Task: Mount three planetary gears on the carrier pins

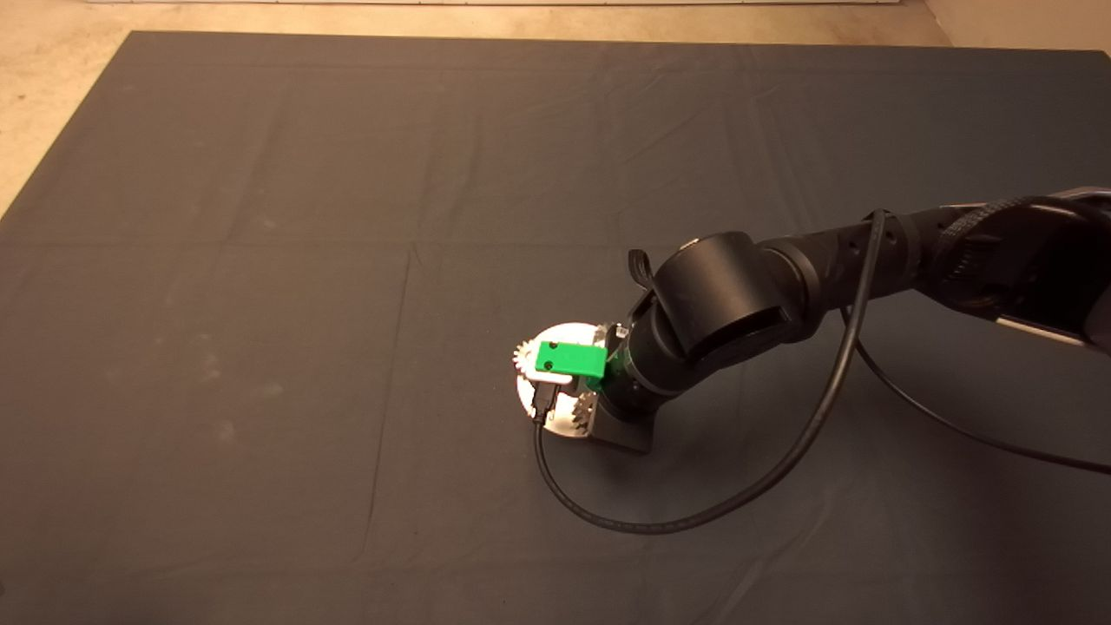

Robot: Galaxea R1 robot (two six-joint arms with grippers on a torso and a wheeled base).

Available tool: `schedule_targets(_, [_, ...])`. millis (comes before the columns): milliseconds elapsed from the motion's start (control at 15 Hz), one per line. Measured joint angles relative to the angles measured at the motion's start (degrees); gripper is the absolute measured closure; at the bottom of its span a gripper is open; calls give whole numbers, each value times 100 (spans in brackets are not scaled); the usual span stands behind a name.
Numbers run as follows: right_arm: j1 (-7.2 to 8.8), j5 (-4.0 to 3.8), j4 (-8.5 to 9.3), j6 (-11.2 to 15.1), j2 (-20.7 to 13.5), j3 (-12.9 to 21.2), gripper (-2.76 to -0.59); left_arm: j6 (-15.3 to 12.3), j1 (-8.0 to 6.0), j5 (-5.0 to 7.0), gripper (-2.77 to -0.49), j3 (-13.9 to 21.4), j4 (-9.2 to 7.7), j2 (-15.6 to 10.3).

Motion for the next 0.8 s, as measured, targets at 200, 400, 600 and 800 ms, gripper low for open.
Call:
schedule_targets(200, [1, 21, 0, 0, -30, 0, -104, 4, -14, 0, -202, 0, -1, -16])
schedule_targets(400, [-22, -1, 2, -1, -61, 0, -104, 9, -15, -9, -202, 0, 2, -16])
schedule_targets(600, [-32, -2, 2, -1, -59, 0, -104, 17, -15, -6, -202, 0, 2, -16])
schedule_targets(800, [-32, -10, 0, -3, -14, 0, -104, 17, -15, -6, -202, 0, 2, -16])
